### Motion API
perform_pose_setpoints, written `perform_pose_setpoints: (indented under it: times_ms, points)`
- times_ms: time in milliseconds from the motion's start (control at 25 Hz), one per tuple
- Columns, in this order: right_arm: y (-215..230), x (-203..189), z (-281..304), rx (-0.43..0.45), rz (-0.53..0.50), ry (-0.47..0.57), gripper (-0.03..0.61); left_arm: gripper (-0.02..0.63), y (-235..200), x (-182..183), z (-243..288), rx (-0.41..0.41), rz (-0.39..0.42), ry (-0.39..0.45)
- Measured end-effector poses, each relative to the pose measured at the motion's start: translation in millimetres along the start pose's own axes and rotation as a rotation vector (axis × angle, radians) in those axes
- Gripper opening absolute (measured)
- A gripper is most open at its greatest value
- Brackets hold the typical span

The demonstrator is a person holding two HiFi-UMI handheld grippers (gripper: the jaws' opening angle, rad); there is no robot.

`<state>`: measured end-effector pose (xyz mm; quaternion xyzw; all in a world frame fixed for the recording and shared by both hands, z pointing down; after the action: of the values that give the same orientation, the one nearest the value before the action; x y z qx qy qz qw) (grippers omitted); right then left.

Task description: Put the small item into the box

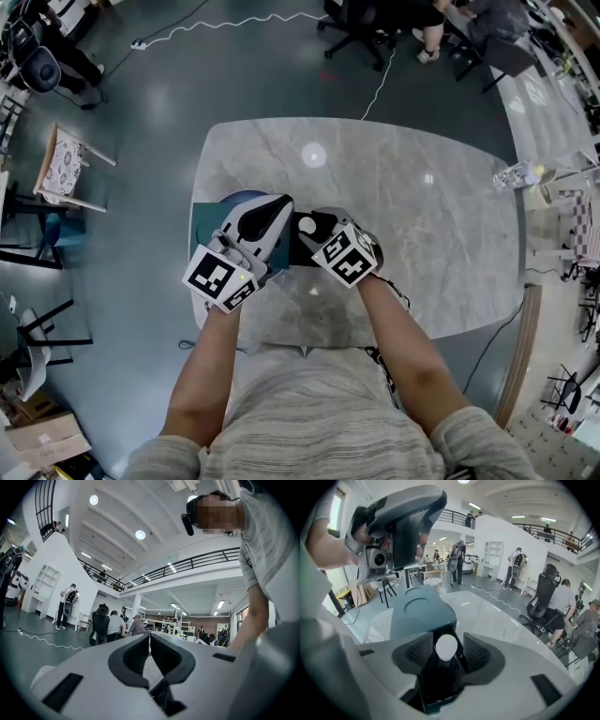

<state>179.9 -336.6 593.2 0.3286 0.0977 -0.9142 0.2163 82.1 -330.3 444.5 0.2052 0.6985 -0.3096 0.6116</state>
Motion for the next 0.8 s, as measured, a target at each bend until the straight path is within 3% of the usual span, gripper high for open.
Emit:
perform_pose_setpoints:
  times_ms: [280, 520, 800]
  points:
    - [5, 14, -34, -0.051, 0.099, 0.16, 0.215, 0.023, 9, 10, -5, -0.012, 0.019, 0.007]
    - [6, 37, -82, -0.051, 0.212, 0.399, 0.202, 0.023, 19, 26, -9, -0.026, 0.047, 0.028]
    - [3, 59, -133, -0.109, 0.213, 0.559, 0.195, 0.023, 32, 38, -11, -0.037, 0.074, 0.042]
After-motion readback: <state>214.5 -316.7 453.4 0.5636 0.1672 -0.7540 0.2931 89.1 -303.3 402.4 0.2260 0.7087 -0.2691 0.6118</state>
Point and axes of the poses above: the fingertips, and each gripper's own axes: z forward along the fingers, y to its right, x out of its top, the point moved 5 cm from there along -z, backward along the fingers, and after that the axes turned 1 degree about -y, right-handed, at the moved point
